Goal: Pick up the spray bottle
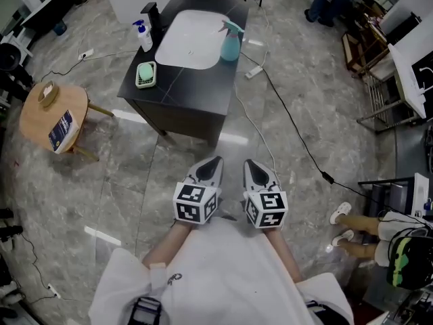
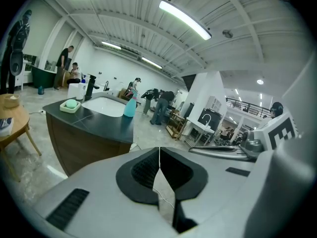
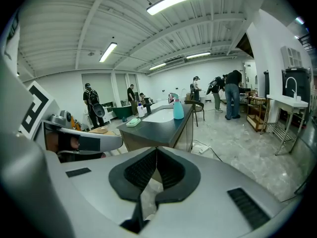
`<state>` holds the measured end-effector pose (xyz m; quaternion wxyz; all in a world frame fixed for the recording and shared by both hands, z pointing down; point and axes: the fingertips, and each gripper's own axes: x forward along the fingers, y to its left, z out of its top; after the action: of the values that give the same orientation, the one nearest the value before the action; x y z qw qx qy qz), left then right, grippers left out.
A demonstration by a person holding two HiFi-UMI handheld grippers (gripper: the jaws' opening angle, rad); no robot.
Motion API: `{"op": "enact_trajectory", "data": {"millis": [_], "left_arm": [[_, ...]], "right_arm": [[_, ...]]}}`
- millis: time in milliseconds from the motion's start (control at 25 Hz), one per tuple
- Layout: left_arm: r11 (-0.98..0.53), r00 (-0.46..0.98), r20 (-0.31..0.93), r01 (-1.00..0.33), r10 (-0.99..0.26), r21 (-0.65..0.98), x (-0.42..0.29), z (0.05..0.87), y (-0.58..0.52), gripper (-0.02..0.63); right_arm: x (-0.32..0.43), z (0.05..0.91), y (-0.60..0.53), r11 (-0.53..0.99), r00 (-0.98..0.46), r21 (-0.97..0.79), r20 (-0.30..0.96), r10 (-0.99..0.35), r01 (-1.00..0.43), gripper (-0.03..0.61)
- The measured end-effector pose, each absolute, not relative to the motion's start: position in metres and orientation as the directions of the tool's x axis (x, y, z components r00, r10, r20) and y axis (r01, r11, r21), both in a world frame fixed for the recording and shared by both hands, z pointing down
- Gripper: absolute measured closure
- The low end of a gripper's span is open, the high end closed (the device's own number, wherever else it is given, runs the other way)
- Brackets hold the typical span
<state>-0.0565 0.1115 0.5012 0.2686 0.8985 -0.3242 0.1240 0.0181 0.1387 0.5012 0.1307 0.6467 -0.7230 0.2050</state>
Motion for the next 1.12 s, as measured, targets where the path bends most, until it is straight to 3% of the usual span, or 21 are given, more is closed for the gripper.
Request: {"op": "enact_trajectory", "data": {"millis": [1120], "left_arm": [[-0.72,0.797,0.382,-0.594,-0.468,0.358,-0.083,0.491,0.026,0.586]], "right_arm": [[-0.013,0.496,0.058,0.036,-0.082,-0.114,0.43,-0.899,-0.993,0.552]]}}
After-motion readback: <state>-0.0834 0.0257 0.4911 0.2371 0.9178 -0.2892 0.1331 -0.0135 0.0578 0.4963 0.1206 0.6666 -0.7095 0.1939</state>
